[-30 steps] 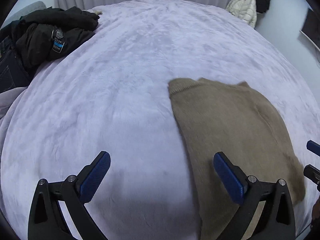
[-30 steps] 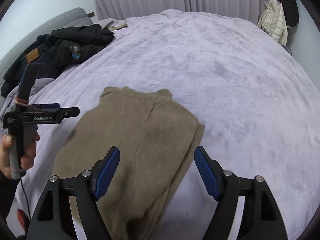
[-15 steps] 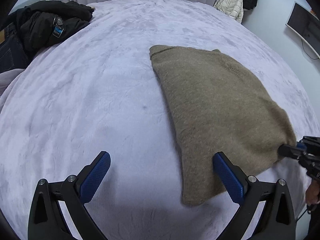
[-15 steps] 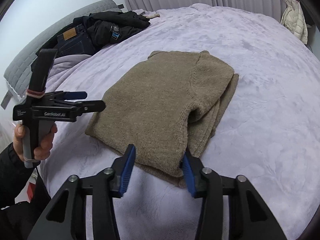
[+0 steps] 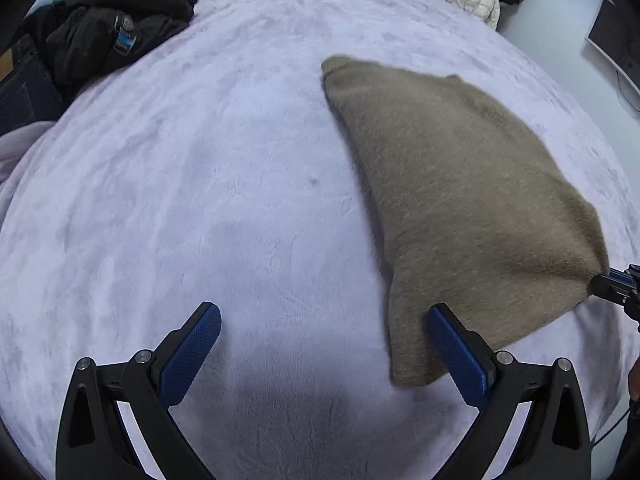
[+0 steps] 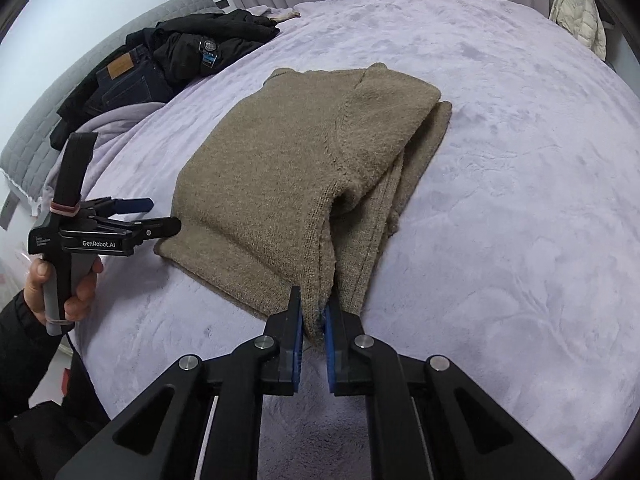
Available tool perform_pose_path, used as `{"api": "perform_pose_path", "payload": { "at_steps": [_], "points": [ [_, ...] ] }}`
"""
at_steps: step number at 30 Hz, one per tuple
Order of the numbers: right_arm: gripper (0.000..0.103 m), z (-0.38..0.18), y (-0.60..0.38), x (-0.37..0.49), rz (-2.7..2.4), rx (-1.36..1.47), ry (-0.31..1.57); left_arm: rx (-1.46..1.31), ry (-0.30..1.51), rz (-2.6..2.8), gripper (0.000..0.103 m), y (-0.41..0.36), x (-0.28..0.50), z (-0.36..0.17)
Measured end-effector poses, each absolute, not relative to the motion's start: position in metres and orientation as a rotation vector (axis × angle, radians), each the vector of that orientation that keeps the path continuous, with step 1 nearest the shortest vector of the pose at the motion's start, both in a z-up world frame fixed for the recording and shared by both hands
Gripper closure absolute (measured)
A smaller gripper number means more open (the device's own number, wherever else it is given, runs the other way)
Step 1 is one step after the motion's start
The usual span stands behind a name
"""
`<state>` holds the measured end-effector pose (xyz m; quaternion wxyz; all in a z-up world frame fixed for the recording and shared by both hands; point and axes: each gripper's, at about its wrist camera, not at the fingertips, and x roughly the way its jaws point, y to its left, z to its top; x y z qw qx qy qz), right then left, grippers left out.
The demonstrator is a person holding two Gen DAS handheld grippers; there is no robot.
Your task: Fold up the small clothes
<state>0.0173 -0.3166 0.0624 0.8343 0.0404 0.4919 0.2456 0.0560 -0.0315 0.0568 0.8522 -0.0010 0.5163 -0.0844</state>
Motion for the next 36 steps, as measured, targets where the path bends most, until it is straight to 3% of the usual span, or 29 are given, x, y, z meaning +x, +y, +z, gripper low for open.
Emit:
{"api": "perform_pose_path", "payload": {
  "at_steps": [2, 3, 4, 6, 8, 11, 13, 20, 24, 29, 31, 34, 36],
  "points": [
    [0.083, 0.085, -0.319, 0.008, 0.521, 0.07, 0.969, -0.015, 1.025, -0.22, 0.0, -0.038, 0.059, 0.08],
    [0.071, 0.096, -0.319, 0.004, 0.52, 0.05, 0.92, -0.027, 1.007, -0.237, 0.0, -0.043, 0.064, 0.088],
    [0.05, 0.106, -0.316, 0.003, 0.511, 0.025, 0.871, -0.029, 0.996, -0.247, 0.0, -0.05, 0.071, 0.092],
    [0.028, 0.118, -0.304, 0.009, 0.501, -0.016, 0.792, -0.012, 1.0, -0.238, 0.0, -0.067, 0.092, 0.092],
    [0.029, 0.116, -0.289, 0.023, 0.539, -0.041, 0.783, 0.009, 1.045, -0.195, 0.0, -0.079, 0.111, 0.075],
    [0.03, 0.09, -0.276, 0.049, 0.621, -0.015, 0.876, 0.003, 1.159, -0.185, 0.0, -0.083, 0.119, 0.034],
    [0.034, 0.065, -0.274, 0.065, 0.57, -0.076, 0.975, -0.064, 1.159, -0.198, 0.0, -0.075, 0.115, 0.035],
    [0.035, 0.085, -0.352, 0.104, 0.53, 0.281, 0.871, -0.003, 1.027, -0.264, 0.0, -0.134, 0.081, 0.072],
    [0.053, 0.053, -0.356, 0.162, 0.505, 0.388, 1.032, 0.06, 1.005, -0.297, 0.0, -0.173, 0.068, 0.07],
    [0.06, 0.033, -0.351, 0.197, 0.501, 0.464, 1.05, 0.074, 1.067, -0.275, 0.0, -0.184, 0.069, 0.05],
    [0.086, 0.032, -0.347, 0.201, 0.523, 0.466, 1.048, 0.074, 1.063, -0.268, 0.0, -0.184, 0.069, 0.046],
    [0.094, 0.049, -0.339, 0.196, 0.524, 0.372, 0.983, 0.028, 1.065, -0.311, 0.0, -0.186, 0.064, 0.053],
    [0.094, 0.065, -0.339, 0.194, 0.548, 0.359, 0.931, 0.029, 1.065, -0.317, 0.0, -0.191, 0.061, 0.053]
  ]
}}
